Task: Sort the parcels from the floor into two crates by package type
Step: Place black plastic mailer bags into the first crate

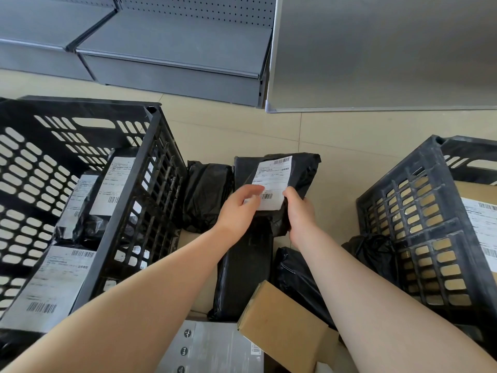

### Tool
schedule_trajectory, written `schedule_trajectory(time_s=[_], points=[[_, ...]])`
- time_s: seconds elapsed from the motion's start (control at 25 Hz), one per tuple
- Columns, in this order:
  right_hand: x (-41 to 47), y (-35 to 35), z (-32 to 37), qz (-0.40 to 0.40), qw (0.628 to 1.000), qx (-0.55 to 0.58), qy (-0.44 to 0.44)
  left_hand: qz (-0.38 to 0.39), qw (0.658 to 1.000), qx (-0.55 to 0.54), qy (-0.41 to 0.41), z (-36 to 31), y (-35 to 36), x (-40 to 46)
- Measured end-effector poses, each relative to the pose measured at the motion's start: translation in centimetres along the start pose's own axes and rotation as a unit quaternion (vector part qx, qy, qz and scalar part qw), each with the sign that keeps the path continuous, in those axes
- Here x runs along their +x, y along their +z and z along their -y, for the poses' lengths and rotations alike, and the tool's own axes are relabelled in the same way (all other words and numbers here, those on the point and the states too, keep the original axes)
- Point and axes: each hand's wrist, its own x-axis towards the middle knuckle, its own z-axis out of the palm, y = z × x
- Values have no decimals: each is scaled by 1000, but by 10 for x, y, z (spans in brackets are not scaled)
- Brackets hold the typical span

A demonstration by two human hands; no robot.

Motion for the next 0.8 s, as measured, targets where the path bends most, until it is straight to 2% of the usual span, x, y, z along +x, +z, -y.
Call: schedule_trajectory(time_s=[0.08,0.16,0.28,0.6,0.8], points=[[-1,-1,1,12,1000,-2,-4,-63,997,3,-35,-1,-3,3],[-1,1,0,22,1000,-11,-2,-88,991,-26,-93,-5,-5,5],[-2,3,0,40,999,-7,1,-53,982,-103,-147,-9,-5,3],[-6,6,7,58,997,55,2,23,967,-163,-196,-16,-9,7],[-17,12,22,100,989,110,-11,53,958,-213,-183,-36,-16,4]])
